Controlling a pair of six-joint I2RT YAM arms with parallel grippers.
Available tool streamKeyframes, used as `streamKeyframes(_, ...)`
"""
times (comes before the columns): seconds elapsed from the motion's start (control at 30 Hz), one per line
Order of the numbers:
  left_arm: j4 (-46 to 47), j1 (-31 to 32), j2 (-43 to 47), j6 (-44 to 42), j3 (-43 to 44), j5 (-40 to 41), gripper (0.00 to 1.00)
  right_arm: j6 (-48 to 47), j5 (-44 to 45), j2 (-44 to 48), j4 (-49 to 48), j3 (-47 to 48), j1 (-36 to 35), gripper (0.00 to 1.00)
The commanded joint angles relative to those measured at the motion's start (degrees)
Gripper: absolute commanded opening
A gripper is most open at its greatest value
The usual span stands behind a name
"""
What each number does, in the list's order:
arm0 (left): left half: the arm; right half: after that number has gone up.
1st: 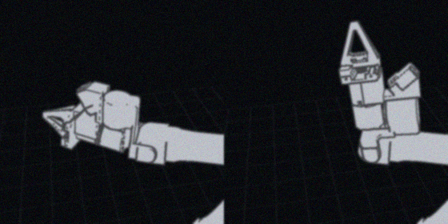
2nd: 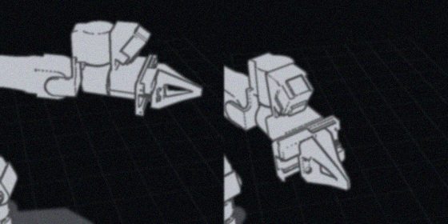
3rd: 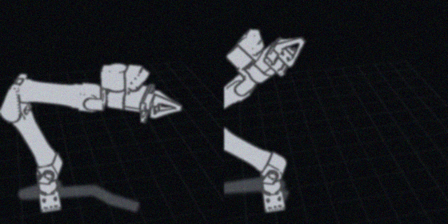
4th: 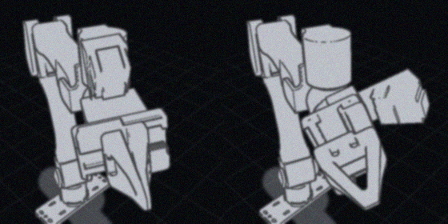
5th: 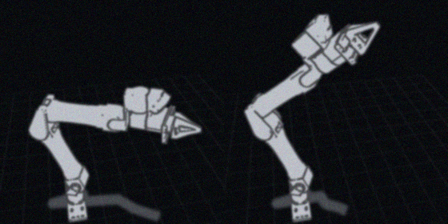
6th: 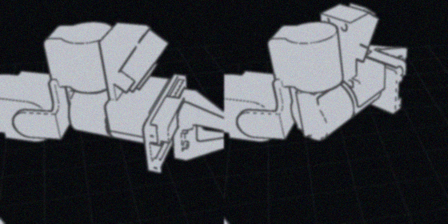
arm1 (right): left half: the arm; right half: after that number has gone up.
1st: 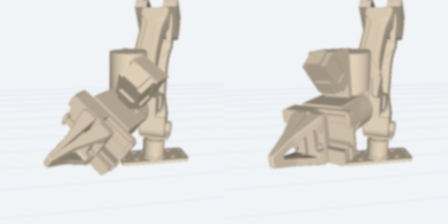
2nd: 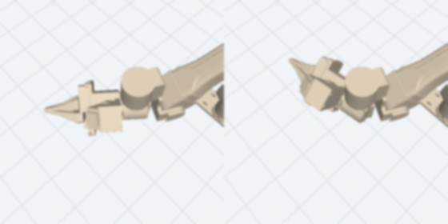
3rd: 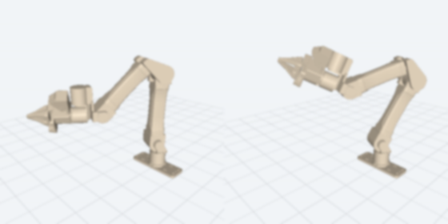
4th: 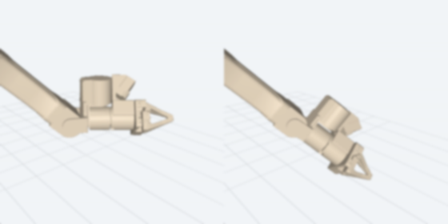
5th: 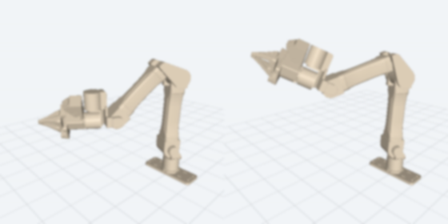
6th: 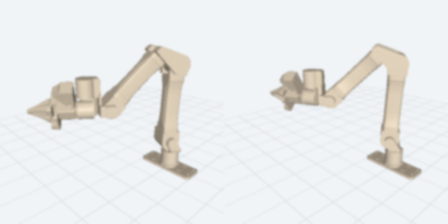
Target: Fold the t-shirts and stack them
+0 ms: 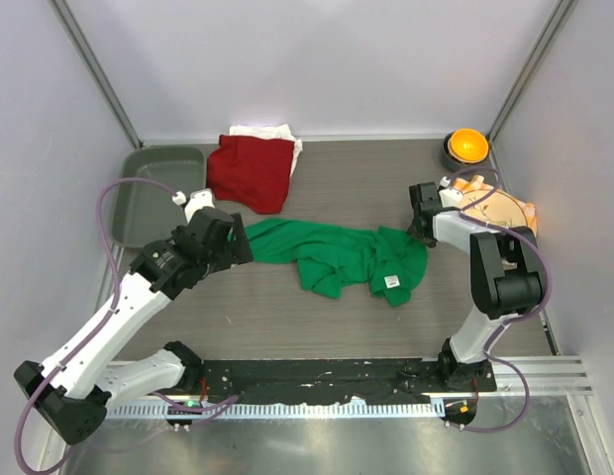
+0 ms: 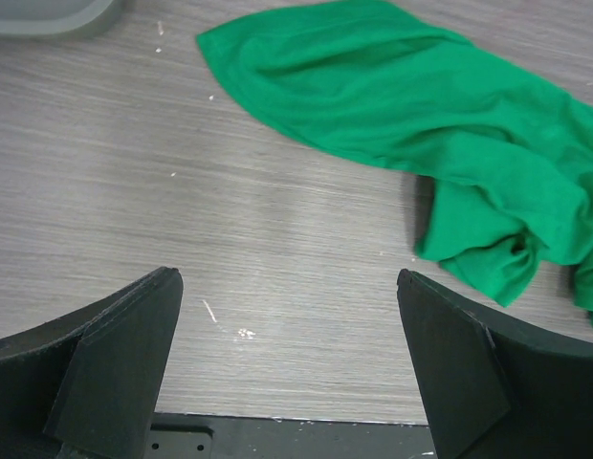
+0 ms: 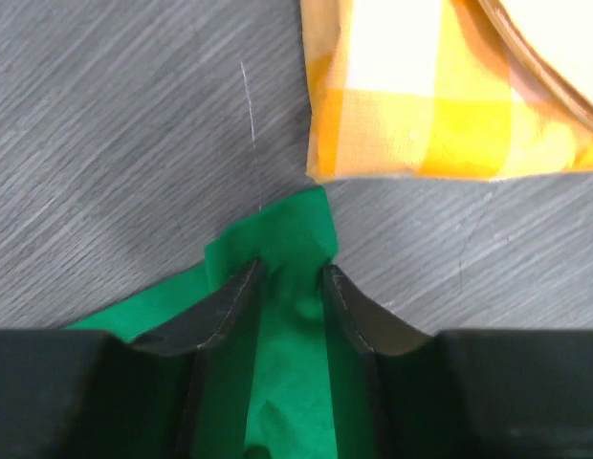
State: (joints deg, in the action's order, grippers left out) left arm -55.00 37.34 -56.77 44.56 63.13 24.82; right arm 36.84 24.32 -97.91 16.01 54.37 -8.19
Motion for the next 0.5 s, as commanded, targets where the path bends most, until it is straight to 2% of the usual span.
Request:
streamKeyframes(0.0,2.35,-3.23,-0.18,-2.28,-1.96,-2.4,1.0,1.13,0.12,-1.67,-1.42,1.97,0.01,0.18)
streamKeyframes(0.07,3.14,-5.34,-0.88,-2.63,-2.75,-2.67,1.0,1.13,0.73,-2.2,-0.29,2.23,-0.08,0.01)
streamKeyframes(0.3,6.57,-13.34,-8.87,-1.42,-5.65,-4.69,1.0,-0.71,4.77,5.79,0.95,0.13,-0.08,0.01)
streamKeyframes(0.47,11.66,-14.4,-15.2,3.08,-7.06,-1.62,1.0,-0.72,3.82,16.5,1.3,-2.16,-0.16,0.01)
